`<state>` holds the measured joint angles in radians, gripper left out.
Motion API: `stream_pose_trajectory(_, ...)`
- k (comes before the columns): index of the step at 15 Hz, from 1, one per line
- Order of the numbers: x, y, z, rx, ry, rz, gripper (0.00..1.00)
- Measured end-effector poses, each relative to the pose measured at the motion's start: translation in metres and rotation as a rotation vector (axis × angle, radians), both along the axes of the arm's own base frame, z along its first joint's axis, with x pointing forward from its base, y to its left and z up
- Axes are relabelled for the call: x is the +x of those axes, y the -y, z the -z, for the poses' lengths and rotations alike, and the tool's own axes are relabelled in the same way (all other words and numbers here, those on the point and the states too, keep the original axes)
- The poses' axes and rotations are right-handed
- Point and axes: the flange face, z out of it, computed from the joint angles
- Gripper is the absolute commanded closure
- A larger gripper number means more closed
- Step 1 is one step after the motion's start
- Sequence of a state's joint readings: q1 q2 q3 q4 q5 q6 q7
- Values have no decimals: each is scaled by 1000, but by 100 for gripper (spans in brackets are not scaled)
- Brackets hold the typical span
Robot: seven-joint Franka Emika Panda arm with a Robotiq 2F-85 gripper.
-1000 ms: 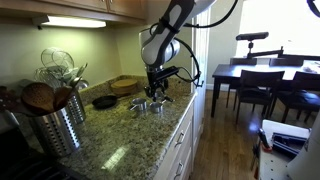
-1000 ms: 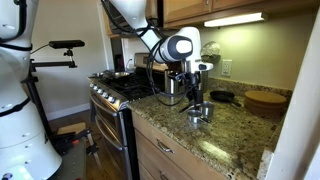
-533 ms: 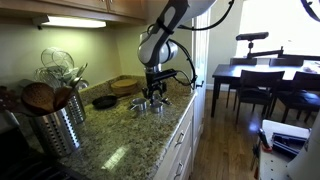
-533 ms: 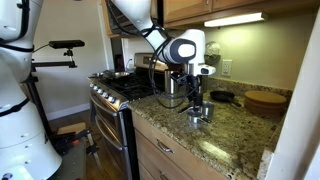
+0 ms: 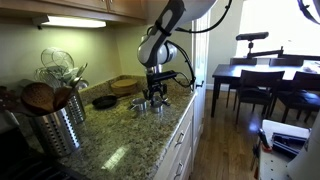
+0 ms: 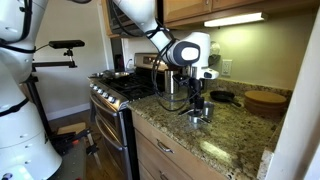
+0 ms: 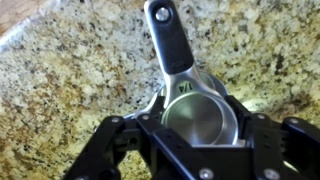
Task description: Put the measuring cups one inside the other
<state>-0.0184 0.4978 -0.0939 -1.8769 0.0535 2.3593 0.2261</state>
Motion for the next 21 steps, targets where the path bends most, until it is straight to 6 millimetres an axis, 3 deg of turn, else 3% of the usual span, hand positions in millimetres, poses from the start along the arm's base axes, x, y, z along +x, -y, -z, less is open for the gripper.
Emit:
stream_pose_trajectory(1,0,2,1,1,-4,2,64)
stream_pose_trajectory(2,-1,3,2,1,-8,3,52)
stream_pose_trajectory(3,-1,4,2,2,-12,3,47)
stream_pose_trajectory(5,-1,5,3,4,-18,2,43)
stream_pose_trajectory(6,-1,5,3,6,-20,3,31)
stream_pose_trajectory(7,-1,5,3,9,-21,5,13)
stream_pose_trajectory(9,-1,4,3,14,-22,7,2)
stream_pose_trajectory(21,3,4,-2,16,-12,-20,0)
